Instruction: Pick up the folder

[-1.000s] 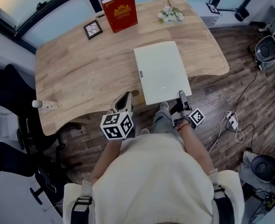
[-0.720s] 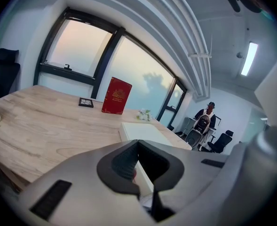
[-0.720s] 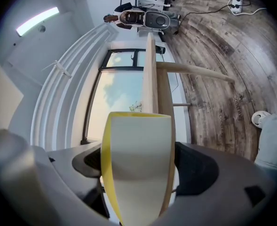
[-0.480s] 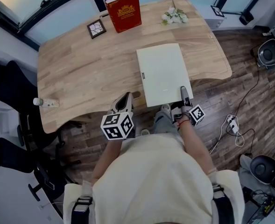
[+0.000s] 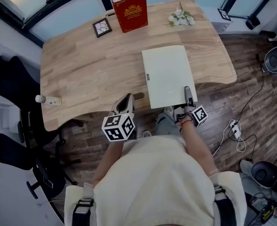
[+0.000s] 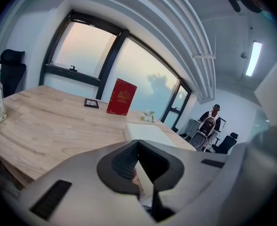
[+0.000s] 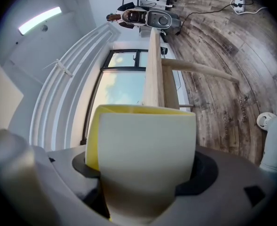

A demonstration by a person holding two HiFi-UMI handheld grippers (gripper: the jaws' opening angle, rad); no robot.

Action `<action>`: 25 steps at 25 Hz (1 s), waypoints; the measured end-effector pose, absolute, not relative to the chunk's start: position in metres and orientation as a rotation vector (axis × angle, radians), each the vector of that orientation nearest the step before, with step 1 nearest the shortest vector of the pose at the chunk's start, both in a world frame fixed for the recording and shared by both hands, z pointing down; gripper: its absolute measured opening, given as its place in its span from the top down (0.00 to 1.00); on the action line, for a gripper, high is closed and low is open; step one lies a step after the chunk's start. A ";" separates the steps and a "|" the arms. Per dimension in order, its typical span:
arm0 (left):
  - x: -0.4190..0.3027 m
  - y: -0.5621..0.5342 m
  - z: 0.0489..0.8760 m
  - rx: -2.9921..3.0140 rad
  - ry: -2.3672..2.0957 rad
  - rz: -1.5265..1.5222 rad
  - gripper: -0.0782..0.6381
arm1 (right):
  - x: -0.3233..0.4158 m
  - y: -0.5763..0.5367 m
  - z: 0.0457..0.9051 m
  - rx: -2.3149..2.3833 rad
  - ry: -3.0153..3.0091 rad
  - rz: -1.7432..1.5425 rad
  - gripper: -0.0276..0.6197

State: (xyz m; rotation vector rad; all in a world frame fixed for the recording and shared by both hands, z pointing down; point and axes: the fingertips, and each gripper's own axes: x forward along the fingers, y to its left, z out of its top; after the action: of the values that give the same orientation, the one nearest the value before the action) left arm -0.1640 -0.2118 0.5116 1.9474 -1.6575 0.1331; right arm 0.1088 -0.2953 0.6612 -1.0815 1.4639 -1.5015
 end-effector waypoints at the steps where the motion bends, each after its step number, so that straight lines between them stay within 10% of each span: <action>1: -0.165 -0.212 0.512 1.946 -1.659 0.132 0.86 | 0.108 -0.295 0.660 -1.087 1.475 -1.493 0.31; 25: -0.169 -0.198 0.512 1.953 -1.640 0.148 0.86 | 0.111 -0.283 0.648 -1.087 1.462 -1.502 0.52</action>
State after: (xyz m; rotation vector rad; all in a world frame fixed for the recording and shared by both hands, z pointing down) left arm -0.1689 -0.1975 0.5125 1.9526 -1.6404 0.1483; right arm 0.1112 -0.2833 0.6484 -1.0872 1.4616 -1.5015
